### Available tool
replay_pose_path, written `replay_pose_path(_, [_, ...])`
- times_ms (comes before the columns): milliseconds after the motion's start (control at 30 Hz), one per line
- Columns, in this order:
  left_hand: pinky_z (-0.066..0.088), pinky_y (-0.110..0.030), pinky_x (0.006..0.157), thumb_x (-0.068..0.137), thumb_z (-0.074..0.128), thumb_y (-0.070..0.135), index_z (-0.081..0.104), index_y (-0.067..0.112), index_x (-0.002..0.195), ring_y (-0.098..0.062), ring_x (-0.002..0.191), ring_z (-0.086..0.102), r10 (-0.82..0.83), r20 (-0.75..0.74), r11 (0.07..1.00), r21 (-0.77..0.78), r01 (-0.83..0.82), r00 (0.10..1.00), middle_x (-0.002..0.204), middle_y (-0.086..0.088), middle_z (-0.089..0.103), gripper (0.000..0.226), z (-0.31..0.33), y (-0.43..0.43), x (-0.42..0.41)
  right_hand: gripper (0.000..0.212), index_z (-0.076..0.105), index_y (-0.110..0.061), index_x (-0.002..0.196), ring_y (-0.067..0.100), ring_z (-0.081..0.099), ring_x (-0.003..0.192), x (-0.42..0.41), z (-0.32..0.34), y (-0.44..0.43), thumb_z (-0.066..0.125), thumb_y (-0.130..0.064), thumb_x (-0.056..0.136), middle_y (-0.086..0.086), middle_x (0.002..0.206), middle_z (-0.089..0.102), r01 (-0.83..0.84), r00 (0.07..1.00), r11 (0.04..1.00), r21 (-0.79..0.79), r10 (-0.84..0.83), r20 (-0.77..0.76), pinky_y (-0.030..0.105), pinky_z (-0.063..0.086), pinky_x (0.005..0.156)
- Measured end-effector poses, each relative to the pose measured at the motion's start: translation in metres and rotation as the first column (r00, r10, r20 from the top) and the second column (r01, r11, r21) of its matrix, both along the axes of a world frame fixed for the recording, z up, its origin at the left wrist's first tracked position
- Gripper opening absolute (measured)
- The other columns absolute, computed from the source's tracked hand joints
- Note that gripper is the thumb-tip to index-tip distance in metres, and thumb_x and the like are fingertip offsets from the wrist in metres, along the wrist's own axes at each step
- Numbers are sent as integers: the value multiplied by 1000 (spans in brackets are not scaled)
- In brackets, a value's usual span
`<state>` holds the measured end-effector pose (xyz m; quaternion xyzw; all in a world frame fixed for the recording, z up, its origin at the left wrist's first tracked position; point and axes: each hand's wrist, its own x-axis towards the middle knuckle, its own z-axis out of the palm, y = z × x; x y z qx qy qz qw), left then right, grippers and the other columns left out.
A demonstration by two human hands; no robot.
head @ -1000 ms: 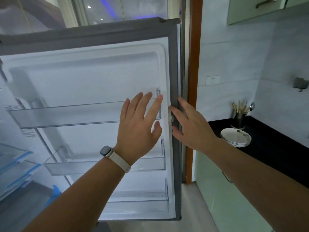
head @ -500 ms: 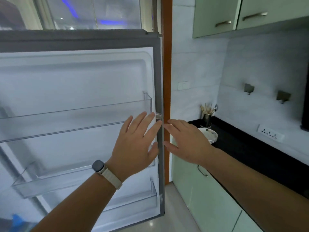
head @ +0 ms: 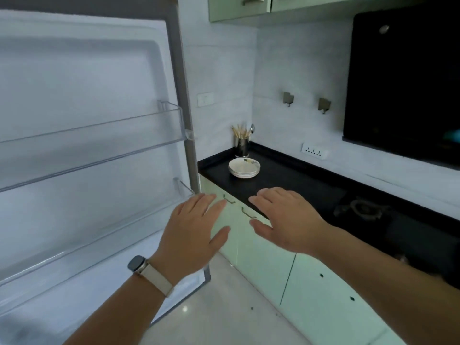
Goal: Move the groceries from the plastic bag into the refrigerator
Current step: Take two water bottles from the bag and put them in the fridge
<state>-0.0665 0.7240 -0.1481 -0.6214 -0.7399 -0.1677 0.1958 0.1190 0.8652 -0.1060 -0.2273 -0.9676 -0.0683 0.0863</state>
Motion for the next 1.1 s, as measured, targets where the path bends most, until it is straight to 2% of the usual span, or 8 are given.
replay_pose_path(233, [45,-41,102,96,36,55,53,24,138,-22,128,52,-166,108,976,-123,179,980,139,1,57,55,-35,9,26,58,38,-27,144,18,41,129,55,-27,-27,31,-57,95,-7,138,46,225,969,972,-60,-218,115,37,36,107])
replay_pose_path(367, [46,-39,101,95,39,57,56,25,135,-22,127,53,-244,91,956,-147,255,966,137,2,59,54,-40,23,54,60,36,-27,145,19,41,130,92,-30,-41,28,-58,94,-7,139,46,319,941,945,-65,-308,139,36,35,108])
replay_pose_path(533, [46,-36,100,95,40,55,55,27,136,-19,128,52,-351,75,923,-140,358,934,138,4,57,52,-31,38,106,59,30,-29,149,19,36,135,150,-21,-57,32,-58,97,-7,146,42,413,906,909,-63,-403,131,37,31,113])
replay_pose_path(700, [48,-38,96,92,40,52,58,23,132,-20,124,53,-467,88,873,-111,474,880,132,2,60,53,-19,45,184,69,28,-30,149,19,37,136,229,-16,-73,15,-63,90,-7,148,39,516,853,855,-55,-507,122,38,31,113])
replay_pose_path(833, [48,-40,97,92,39,52,57,23,133,-20,126,53,-558,92,817,-112,566,825,133,3,59,53,-16,45,263,60,27,-31,150,19,34,138,310,-17,-95,29,-60,97,-6,151,37,598,800,799,-61,-592,96,38,29,114])
replay_pose_path(1100, [46,-40,99,92,41,53,58,23,133,-19,126,52,-698,88,696,-148,702,711,133,4,59,53,-19,26,433,60,29,-31,149,20,36,136,484,-27,-156,31,-60,97,-6,149,39,746,665,658,-102,-742,83,39,31,113])
